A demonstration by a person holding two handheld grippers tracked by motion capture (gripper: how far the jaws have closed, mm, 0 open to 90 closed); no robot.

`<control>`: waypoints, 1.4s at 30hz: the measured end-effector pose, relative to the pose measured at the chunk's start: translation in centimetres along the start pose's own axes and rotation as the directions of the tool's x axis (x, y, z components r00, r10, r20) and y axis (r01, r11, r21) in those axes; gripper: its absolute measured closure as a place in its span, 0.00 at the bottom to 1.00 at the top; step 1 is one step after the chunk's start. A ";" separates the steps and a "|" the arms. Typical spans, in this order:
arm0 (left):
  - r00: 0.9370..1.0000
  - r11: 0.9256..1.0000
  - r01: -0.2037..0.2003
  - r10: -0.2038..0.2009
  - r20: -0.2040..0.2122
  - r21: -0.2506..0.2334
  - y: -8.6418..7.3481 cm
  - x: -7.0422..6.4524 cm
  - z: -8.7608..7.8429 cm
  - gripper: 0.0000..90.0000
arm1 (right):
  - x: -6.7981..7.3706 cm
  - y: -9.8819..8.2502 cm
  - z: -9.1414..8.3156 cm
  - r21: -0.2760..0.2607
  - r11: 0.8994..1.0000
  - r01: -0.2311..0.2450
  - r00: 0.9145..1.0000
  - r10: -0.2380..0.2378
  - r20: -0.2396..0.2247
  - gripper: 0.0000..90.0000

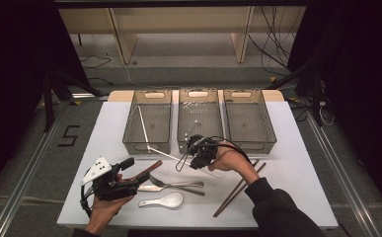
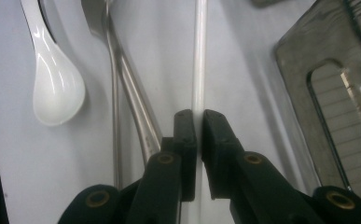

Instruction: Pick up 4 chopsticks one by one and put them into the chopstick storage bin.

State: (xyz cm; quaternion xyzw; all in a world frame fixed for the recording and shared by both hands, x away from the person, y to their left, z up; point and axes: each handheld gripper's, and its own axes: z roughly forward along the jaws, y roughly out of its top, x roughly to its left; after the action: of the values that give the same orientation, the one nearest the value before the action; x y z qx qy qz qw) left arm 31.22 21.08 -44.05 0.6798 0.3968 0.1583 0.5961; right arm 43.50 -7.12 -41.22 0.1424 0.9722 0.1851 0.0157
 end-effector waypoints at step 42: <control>1.000 1.000 0.005 -0.005 0.000 -0.008 0.0 0.0 0.0 0.20 | -2.8 5.1 -2.4 -0.272 0.941 -0.202 0.978 0.207 -0.013 0.94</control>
State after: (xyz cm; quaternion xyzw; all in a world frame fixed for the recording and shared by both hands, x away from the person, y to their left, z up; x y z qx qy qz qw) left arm 31.23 21.10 -44.02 0.6763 0.3980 0.1585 0.5993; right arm 47.32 -4.23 -37.21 0.2405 0.9174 0.3161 0.0233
